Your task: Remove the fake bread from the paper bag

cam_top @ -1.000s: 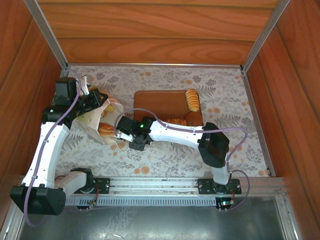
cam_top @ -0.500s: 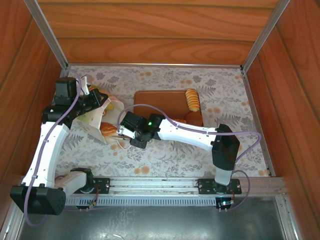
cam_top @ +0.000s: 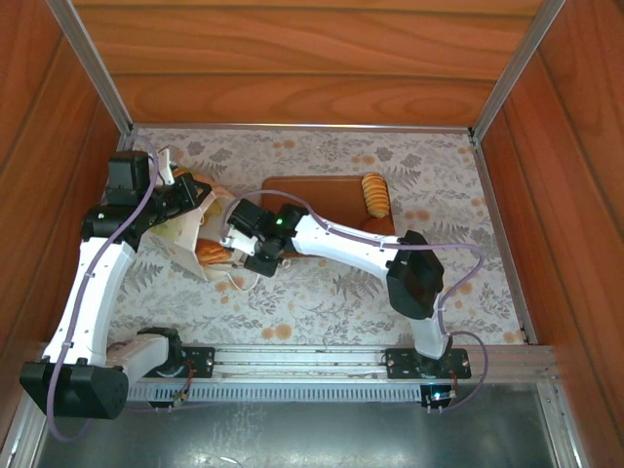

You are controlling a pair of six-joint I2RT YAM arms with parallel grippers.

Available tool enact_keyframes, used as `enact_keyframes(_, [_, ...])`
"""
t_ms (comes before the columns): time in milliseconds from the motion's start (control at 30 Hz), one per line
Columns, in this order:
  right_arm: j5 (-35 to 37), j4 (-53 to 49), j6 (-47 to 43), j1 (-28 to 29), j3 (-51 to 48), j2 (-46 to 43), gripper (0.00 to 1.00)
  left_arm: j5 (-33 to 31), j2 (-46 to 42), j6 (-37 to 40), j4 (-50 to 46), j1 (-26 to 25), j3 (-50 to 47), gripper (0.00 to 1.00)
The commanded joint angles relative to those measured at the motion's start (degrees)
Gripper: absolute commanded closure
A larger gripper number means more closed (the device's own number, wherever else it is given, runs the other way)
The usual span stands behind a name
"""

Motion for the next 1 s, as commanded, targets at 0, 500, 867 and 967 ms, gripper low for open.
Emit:
enact_keyframes(0, [-3.91, -2.96, -2.38, -0.83, 3.3, 2.0, 0.45, 1.08, -0.09, 0.8, 0.21, 0.34, 1.14, 1.0])
enact_keyframes(500, [-9.05, -4.65, -2.42, -3.26, 8.08, 6.64, 0.46, 1.91, 0.88, 0.67, 0.22, 0.35, 1.34, 1.0])
enact_keyframes(867, [-8.64, -5.26, -0.91, -3.28, 10.02, 7.01, 0.57, 1.6, 1.22, 0.66, 0.64, 0.37, 1.52, 1.0])
enact_keyframes(967, [-7.14, -4.43, 0.1, -3.25, 9.51, 4.89, 0.61, 1.22, 1.38, 0.45, 0.74, 0.35, 1.53, 1.0])
